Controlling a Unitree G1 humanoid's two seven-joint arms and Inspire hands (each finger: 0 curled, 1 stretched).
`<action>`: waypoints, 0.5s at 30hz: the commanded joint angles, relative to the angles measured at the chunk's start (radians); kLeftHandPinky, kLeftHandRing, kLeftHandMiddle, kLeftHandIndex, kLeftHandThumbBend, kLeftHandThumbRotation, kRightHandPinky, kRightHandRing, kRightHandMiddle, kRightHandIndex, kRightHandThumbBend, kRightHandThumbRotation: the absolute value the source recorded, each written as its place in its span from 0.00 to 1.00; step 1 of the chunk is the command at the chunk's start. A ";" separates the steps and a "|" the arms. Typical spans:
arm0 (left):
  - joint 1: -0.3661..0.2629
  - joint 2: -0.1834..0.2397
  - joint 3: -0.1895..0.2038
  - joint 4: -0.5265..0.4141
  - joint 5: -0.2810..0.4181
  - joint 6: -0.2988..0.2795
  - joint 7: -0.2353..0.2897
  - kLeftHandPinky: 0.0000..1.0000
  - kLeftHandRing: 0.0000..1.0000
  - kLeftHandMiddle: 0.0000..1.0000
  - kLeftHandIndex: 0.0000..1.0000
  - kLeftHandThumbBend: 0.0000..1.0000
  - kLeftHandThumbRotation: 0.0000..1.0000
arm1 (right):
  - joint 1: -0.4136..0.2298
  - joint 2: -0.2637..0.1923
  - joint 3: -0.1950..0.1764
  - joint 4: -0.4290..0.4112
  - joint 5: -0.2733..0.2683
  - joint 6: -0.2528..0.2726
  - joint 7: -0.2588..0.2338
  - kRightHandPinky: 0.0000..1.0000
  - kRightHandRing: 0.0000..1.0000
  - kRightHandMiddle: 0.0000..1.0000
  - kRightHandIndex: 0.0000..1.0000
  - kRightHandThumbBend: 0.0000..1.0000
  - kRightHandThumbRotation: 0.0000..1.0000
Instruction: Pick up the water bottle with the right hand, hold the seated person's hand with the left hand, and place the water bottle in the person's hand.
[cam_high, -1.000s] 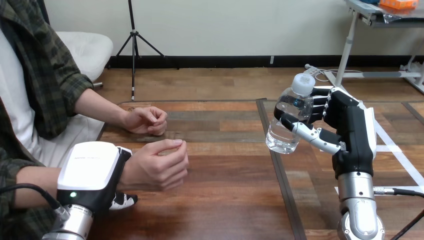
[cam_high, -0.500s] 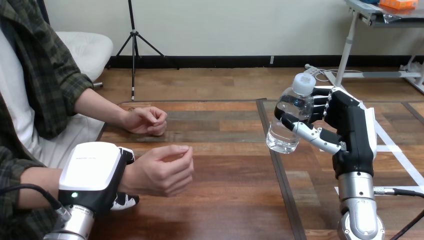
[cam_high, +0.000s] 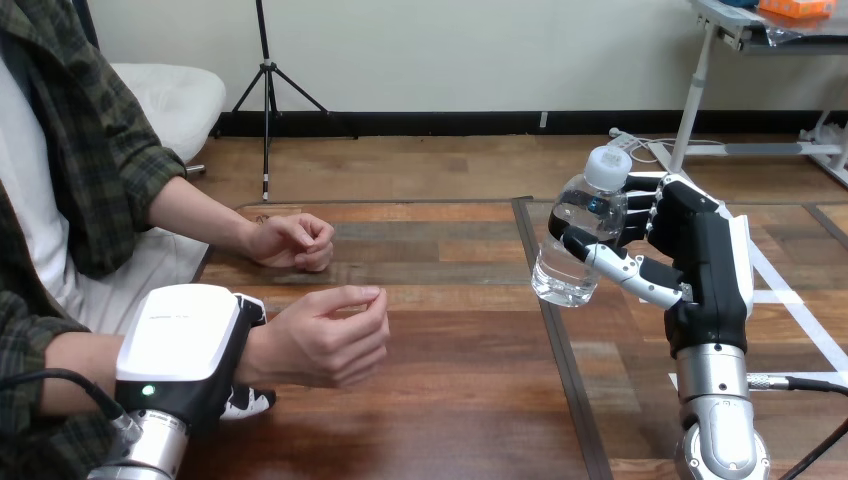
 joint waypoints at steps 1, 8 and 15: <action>-0.026 0.008 0.001 -0.034 0.029 0.021 0.033 0.31 0.34 0.38 0.38 0.82 0.00 | -0.052 0.002 0.000 -0.064 0.005 -0.034 -0.011 0.38 0.44 0.49 0.53 0.72 0.00; -0.029 0.009 0.004 -0.025 0.026 0.015 0.047 0.30 0.33 0.37 0.38 0.82 0.00 | -0.053 -0.002 0.001 -0.063 -0.001 -0.035 -0.014 0.38 0.44 0.49 0.53 0.72 0.00; -0.030 0.009 0.005 -0.028 0.021 0.015 0.040 0.30 0.33 0.38 0.38 0.84 0.00 | -0.052 0.000 0.000 -0.064 0.010 -0.032 -0.004 0.39 0.44 0.49 0.53 0.71 0.00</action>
